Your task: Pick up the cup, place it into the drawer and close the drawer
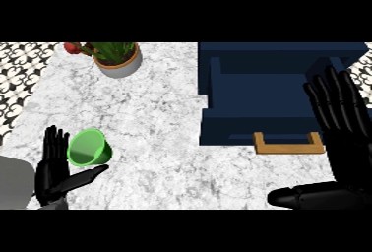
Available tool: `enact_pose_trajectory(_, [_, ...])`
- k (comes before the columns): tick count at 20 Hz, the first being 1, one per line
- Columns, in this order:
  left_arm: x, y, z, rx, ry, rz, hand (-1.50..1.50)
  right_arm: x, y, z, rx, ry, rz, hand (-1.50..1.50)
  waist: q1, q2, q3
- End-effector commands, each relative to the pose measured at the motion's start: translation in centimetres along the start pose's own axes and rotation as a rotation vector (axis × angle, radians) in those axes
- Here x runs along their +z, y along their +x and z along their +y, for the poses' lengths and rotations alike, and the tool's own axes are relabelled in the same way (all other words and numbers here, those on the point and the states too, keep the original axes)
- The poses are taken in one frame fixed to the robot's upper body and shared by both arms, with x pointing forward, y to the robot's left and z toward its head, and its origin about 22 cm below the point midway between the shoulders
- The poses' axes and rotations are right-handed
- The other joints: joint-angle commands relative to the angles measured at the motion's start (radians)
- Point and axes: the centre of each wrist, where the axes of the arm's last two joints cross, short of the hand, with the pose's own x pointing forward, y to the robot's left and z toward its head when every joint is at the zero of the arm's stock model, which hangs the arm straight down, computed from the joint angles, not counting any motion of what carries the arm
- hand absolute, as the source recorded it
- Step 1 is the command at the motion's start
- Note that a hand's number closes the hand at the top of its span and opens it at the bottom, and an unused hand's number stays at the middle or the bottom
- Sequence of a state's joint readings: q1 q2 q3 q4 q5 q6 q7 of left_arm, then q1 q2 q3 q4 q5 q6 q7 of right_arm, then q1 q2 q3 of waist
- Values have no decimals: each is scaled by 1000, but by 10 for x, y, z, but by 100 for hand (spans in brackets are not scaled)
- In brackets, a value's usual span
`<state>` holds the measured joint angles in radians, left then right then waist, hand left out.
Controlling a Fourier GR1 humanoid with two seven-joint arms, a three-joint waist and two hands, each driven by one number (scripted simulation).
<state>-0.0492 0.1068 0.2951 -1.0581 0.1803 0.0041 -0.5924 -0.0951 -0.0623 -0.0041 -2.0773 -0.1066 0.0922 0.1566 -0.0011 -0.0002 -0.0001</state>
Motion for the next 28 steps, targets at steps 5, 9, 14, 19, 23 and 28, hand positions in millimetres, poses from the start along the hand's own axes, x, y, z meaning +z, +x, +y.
enact_pose_trajectory(5, [-7, -19, 12, -3, 14, 18, -150, -6, 12, -14, 5, 29, 14, -150, -1, 0, 0])
enact_pose_trajectory(9, [3, -34, 2, -9, -4, 25, -150, 11, 5, -28, 0, -6, 7, -150, -2, 0, 0])
enact_pose_trajectory(14, [-17, -28, -13, 13, -14, 1, -150, 13, 9, -16, -22, 9, -8, -150, -3, 0, 0])
enact_pose_trajectory(19, [-1, -42, 11, 60, -24, 20, -150, -5, 3, -16, -10, 15, -13, -150, 1, 0, 0])
enact_pose_trajectory(23, [-5, -51, 10, 92, -18, 15, -150, 15, 8, -11, -9, 27, 9, -150, -4, 1, 0])
enact_pose_trajectory(28, [-13, -56, 3, 119, -20, 34, -150, -10, 10, -13, -6, 12, -5, -150, -6, 3, -1])
